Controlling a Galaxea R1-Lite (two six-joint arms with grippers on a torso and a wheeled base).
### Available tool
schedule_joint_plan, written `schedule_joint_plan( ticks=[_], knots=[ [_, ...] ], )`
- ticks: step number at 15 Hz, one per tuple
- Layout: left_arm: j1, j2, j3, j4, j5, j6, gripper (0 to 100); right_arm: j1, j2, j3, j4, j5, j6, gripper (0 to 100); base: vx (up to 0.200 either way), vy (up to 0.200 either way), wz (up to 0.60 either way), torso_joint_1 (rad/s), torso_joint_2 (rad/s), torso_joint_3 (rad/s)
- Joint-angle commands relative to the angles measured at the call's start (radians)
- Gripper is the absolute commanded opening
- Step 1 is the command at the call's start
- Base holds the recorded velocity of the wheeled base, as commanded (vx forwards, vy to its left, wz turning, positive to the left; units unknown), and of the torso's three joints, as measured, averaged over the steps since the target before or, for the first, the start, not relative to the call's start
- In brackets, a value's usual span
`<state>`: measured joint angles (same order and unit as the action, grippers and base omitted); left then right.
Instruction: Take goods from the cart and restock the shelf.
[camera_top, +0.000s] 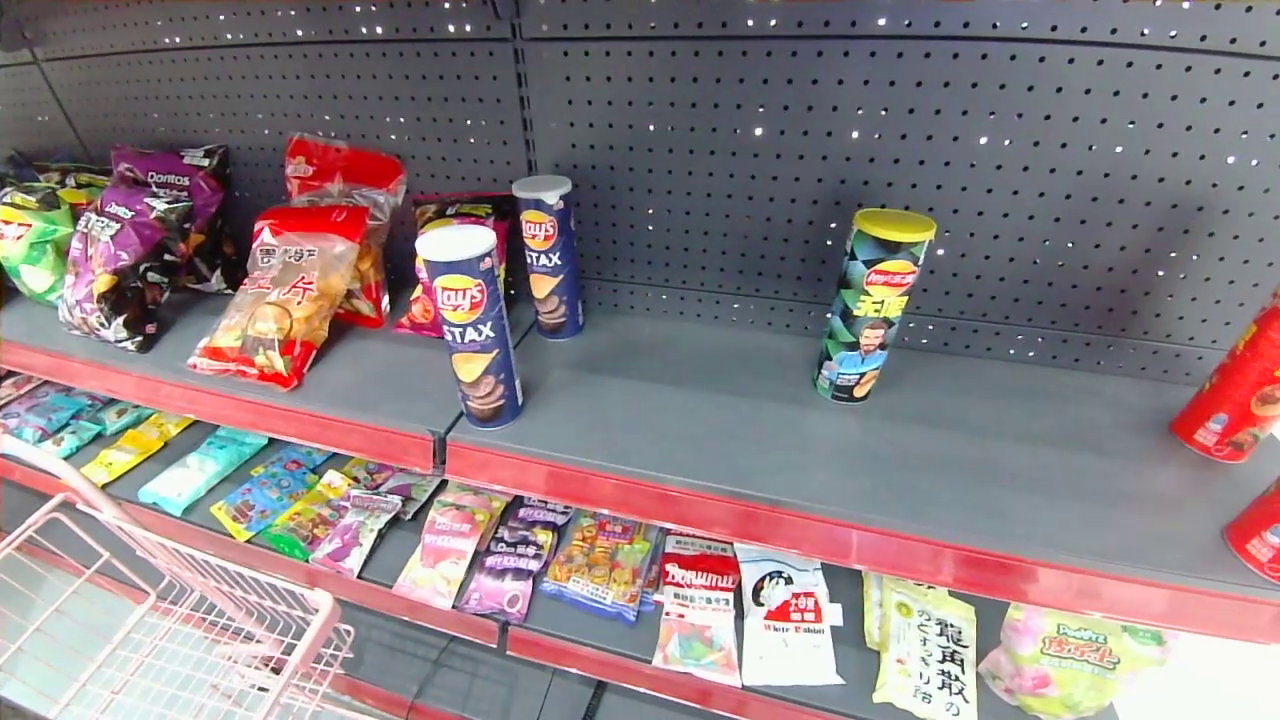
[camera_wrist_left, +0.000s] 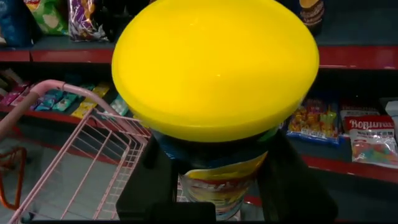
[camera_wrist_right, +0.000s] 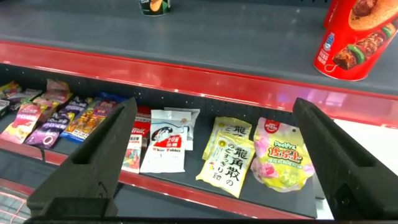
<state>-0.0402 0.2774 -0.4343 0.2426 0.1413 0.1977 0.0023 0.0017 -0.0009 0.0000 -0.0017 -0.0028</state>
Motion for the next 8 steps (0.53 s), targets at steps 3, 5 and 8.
schedule_joint_plan(
  ticks=[3,5,8],
  knots=[
    [0.0,-0.03,0.008,0.0,0.001,0.019,0,0.001,0.001,0.001,0.0,0.002,-0.002,100,0.133,0.0,0.0,-0.005,0.0,0.002],
    [-0.003,-0.035,-0.003,0.0,-0.014,0.029,0,0.001,0.0,0.001,0.0,0.002,0.0,100,0.0,0.0,0.0,0.0,0.0,0.0],
    [-0.009,-0.069,0.003,0.001,-0.057,0.029,0,0.001,0.001,-0.001,0.0,0.002,0.003,100,0.0,0.0,0.0,0.0,0.0,0.0]
  ],
)
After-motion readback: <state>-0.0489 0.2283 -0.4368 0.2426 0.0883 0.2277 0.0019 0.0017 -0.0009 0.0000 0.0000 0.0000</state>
